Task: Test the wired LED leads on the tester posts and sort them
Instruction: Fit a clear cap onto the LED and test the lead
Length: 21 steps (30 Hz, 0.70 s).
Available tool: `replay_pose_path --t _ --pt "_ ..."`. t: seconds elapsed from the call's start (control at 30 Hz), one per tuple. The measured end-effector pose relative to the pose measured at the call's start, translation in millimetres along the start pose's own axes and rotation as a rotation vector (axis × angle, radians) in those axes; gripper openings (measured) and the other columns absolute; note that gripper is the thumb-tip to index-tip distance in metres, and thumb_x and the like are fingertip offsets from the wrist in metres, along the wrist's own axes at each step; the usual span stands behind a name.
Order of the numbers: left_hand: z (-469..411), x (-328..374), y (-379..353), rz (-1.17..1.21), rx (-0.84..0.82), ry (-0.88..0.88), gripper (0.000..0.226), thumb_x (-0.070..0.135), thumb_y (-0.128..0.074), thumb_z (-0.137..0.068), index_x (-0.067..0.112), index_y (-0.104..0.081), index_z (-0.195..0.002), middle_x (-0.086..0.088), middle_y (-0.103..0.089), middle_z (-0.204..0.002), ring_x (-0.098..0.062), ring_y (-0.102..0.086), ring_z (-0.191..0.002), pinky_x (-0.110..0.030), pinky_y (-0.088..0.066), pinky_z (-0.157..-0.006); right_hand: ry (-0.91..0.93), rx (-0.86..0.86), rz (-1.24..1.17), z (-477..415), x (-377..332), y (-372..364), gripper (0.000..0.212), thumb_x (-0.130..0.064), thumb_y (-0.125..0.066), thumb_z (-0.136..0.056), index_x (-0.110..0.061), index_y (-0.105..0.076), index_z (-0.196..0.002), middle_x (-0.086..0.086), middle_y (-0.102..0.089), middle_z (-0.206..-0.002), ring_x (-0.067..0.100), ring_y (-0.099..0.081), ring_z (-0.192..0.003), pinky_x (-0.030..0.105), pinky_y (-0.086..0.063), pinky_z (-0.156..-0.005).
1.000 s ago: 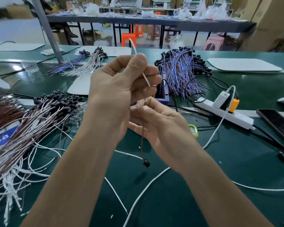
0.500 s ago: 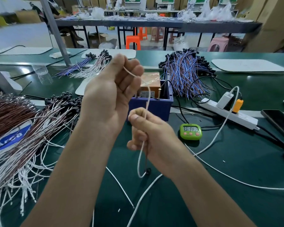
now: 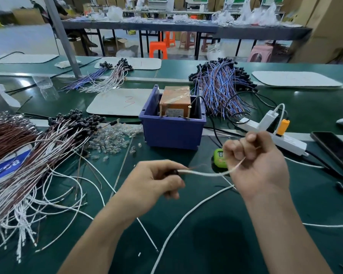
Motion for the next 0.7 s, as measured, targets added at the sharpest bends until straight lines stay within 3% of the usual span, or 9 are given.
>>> replay_pose_path --t 0.1,0.17,0.27,0.37,0.43,0.53,0.57,0.63,0.7 --pt "-6 -7 23 -0.041 0.275 0.001 0.021 -0.004 -0.070 -0.091 0.016 -0.071 -0.097 -0.007 -0.077 -0.077 -0.015 -0.071 -0.059 -0.019 -0.053 -0.057 -0.047 0.051 0.495 3 -11 29 0.032 -0.022 -0.052 -0.102 -0.003 -0.071 -0.085 0.011 -0.064 -0.069 0.024 -0.064 -0.066 0.038 -0.060 -0.076" --pt "-8 -13 30 -0.137 0.350 0.020 0.022 0.006 -0.075 -0.090 0.021 -0.060 -0.096 -0.002 -0.077 -0.075 -0.014 -0.073 -0.062 -0.021 -0.054 -0.060 -0.131 0.106 0.850 11 -16 49 0.032 -0.026 -0.057 -0.102 0.000 -0.076 -0.096 0.016 -0.077 -0.088 0.029 -0.073 -0.081 0.034 -0.063 -0.069" --pt "-11 -14 32 -0.282 0.393 -0.006 0.026 0.016 -0.082 -0.084 0.029 -0.060 -0.085 0.006 -0.076 -0.069 -0.011 -0.073 -0.061 -0.030 -0.058 -0.066 -0.236 0.138 1.435 27 -31 64 0.049 -0.048 -0.062 -0.095 -0.003 -0.078 -0.086 0.014 -0.077 -0.078 0.025 -0.071 -0.061 0.020 -0.050 -0.048" --pt "-11 -6 30 -0.380 0.453 -0.072 0.026 0.028 -0.090 -0.075 0.039 -0.068 -0.081 0.015 -0.073 -0.067 -0.005 -0.068 -0.059 -0.019 -0.054 -0.061 -0.265 0.031 1.906 37 -36 47 0.049 -0.057 -0.062 -0.090 -0.016 -0.078 -0.068 0.004 -0.073 -0.062 0.015 -0.063 -0.048 0.023 -0.046 -0.051" --pt "-12 -1 28 -0.420 0.473 -0.108 0.025 0.032 -0.092 -0.071 0.040 -0.069 -0.079 0.019 -0.071 -0.065 -0.003 -0.066 -0.059 -0.013 -0.048 -0.057 -0.023 -0.008 2.014 39 -29 16 0.039 -0.053 -0.064 -0.089 -0.022 -0.075 -0.067 -0.003 -0.068 -0.055 0.013 -0.060 -0.048 0.027 -0.048 -0.054" --pt "-19 5 26 -0.468 0.466 -0.139 0.023 0.034 -0.092 -0.069 0.036 -0.070 -0.075 0.020 -0.069 -0.064 -0.002 -0.064 -0.058 -0.014 -0.047 -0.057 0.622 0.026 2.242 52 -5 -40 0.027 -0.051 -0.073 -0.082 -0.026 -0.071 -0.074 -0.006 -0.068 -0.066 0.022 -0.062 -0.069 0.033 -0.044 -0.069" --pt "-21 6 26 -0.480 0.462 -0.143 0.022 0.033 -0.092 -0.069 0.034 -0.071 -0.074 0.019 -0.069 -0.064 -0.002 -0.063 -0.058 -0.015 -0.046 -0.057 0.715 0.021 2.317 54 7 -51 0.025 -0.054 -0.072 -0.082 -0.029 -0.070 -0.084 -0.008 -0.069 -0.078 0.023 -0.063 -0.080 0.036 -0.041 -0.078" --pt "-24 3 29 -0.475 0.448 -0.147 0.021 0.030 -0.093 -0.069 0.031 -0.071 -0.071 0.017 -0.069 -0.063 -0.002 -0.063 -0.056 -0.013 -0.044 -0.056 0.640 0.069 2.341 47 16 -50 0.029 -0.058 -0.068 -0.084 -0.030 -0.065 -0.094 -0.006 -0.066 -0.092 0.023 -0.062 -0.092 0.040 -0.035 -0.089" --pt "-23 -5 28 -0.446 0.427 -0.148 0.021 0.028 -0.093 -0.068 0.031 -0.073 -0.071 0.015 -0.070 -0.064 -0.003 -0.063 -0.056 -0.011 -0.044 -0.056 0.697 0.119 2.199 47 11 -43 0.027 -0.049 -0.073 -0.083 -0.027 -0.056 -0.087 -0.006 -0.061 -0.087 0.023 -0.058 -0.085 0.040 -0.036 -0.088"
Point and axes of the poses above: each hand's wrist, its own z-axis away from the middle knuckle, its own y-axis out of the back of the hand, x = y × z, the point moved 8 cm from there along -z, towards the middle knuckle
